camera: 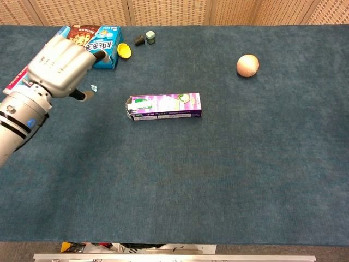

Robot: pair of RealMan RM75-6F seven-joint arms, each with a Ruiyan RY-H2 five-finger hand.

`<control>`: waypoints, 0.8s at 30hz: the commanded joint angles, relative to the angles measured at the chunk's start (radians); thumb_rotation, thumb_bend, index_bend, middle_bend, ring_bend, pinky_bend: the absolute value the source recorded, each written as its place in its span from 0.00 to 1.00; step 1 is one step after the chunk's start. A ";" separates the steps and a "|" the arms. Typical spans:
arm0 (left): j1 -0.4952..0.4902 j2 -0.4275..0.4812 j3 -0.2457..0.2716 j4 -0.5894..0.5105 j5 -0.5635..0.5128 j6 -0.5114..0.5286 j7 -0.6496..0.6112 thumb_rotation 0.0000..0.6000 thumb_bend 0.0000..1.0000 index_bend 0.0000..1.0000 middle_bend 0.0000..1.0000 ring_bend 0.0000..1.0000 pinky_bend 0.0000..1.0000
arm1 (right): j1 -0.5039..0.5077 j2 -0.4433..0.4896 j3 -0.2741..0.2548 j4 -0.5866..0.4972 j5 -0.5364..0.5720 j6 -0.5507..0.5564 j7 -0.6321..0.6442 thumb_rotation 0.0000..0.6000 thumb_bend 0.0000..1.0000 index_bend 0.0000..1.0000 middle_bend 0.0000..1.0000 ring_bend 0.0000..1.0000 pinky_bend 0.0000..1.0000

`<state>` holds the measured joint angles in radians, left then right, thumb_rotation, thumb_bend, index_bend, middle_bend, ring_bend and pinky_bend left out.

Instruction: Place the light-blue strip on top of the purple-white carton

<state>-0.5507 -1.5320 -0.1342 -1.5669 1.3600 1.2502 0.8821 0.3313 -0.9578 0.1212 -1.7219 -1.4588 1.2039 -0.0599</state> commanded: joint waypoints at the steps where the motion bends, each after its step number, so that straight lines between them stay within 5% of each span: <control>1: 0.039 0.061 -0.022 -0.054 -0.041 0.023 -0.104 1.00 0.16 0.29 0.65 0.67 0.96 | 0.032 0.000 0.006 -0.024 -0.020 -0.032 -0.015 1.00 0.22 0.16 0.44 0.34 0.43; 10: 0.106 0.137 -0.018 -0.029 -0.029 0.084 -0.326 1.00 0.24 0.30 0.63 0.65 0.95 | 0.136 -0.024 0.026 -0.084 -0.040 -0.134 -0.083 1.00 0.48 0.16 0.48 0.41 0.45; 19: 0.192 0.180 0.013 -0.036 -0.013 0.183 -0.382 1.00 0.24 0.32 0.65 0.67 0.95 | 0.262 -0.089 0.065 -0.092 -0.010 -0.252 -0.135 1.00 0.75 0.16 0.71 0.67 0.74; 24: 0.240 0.202 0.042 -0.028 -0.019 0.207 -0.409 1.00 0.24 0.33 0.66 0.70 0.95 | 0.343 -0.135 0.071 -0.079 0.024 -0.352 -0.146 1.00 0.98 0.16 0.88 0.83 0.87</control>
<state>-0.3298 -1.3407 -0.1071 -1.6030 1.3412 1.4471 0.4867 0.6437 -1.0713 0.1874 -1.8076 -1.4523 0.8847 -0.1977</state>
